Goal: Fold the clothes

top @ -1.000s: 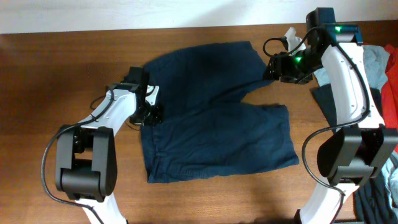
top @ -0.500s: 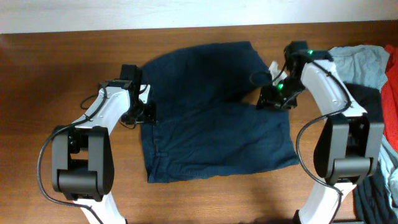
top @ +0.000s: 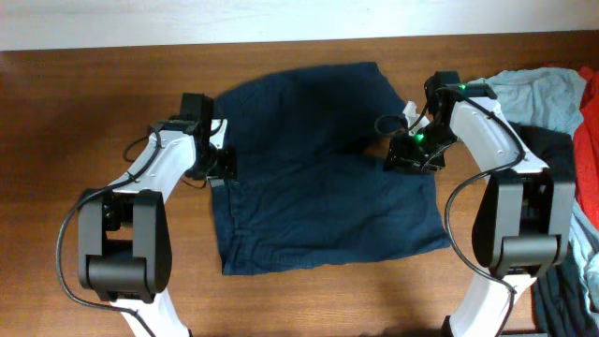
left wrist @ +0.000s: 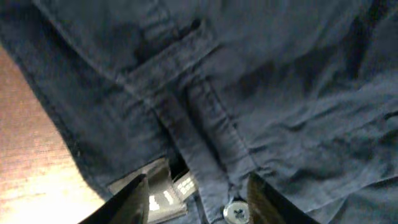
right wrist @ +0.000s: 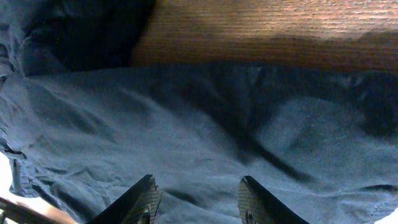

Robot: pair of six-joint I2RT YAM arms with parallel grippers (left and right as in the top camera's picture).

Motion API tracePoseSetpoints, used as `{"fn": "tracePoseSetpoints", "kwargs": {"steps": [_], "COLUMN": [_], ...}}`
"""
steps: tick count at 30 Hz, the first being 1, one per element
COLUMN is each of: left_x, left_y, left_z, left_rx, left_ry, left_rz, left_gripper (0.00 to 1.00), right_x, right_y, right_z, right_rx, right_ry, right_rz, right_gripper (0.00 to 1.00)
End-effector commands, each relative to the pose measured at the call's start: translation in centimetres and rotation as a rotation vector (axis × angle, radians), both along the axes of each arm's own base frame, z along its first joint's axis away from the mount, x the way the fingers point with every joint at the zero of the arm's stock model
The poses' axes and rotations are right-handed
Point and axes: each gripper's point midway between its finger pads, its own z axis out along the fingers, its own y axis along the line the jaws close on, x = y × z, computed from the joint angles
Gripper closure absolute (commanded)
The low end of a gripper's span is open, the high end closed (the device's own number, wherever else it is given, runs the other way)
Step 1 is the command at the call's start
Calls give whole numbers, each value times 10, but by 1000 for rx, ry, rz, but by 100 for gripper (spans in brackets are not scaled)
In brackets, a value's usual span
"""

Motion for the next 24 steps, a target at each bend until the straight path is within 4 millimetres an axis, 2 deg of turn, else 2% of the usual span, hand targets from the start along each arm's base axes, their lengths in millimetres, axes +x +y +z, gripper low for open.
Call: {"fn": "tracePoseSetpoints", "kwargs": {"steps": [1,5,13,17,22,24], "left_x": [6,8,11,12,13,18], "left_y": [-12,-22,-24,-24,-17,-5], "left_z": [-1,-1,0,0,6,26], "left_rx": [-56,-114,-121,-121,-108,-110], "left_ry": [-10,-15,-25,-32,-34,-60], "left_rz": [-30,-43,-45,-45,-31,-4], "left_gripper": [52,62,68,100,100,100], "right_x": [0,0,2,2,1,-1], "right_y": [3,3,3,2,0,-4], "right_z": [1,1,1,1,0,-1], "right_rx": [9,9,9,5,-6,-22], "right_ry": [-2,-2,-9,-10,-6,6], "right_rz": [-4,-4,-4,-4,-4,-7], "right_gripper": [52,52,52,52,52,52]}}
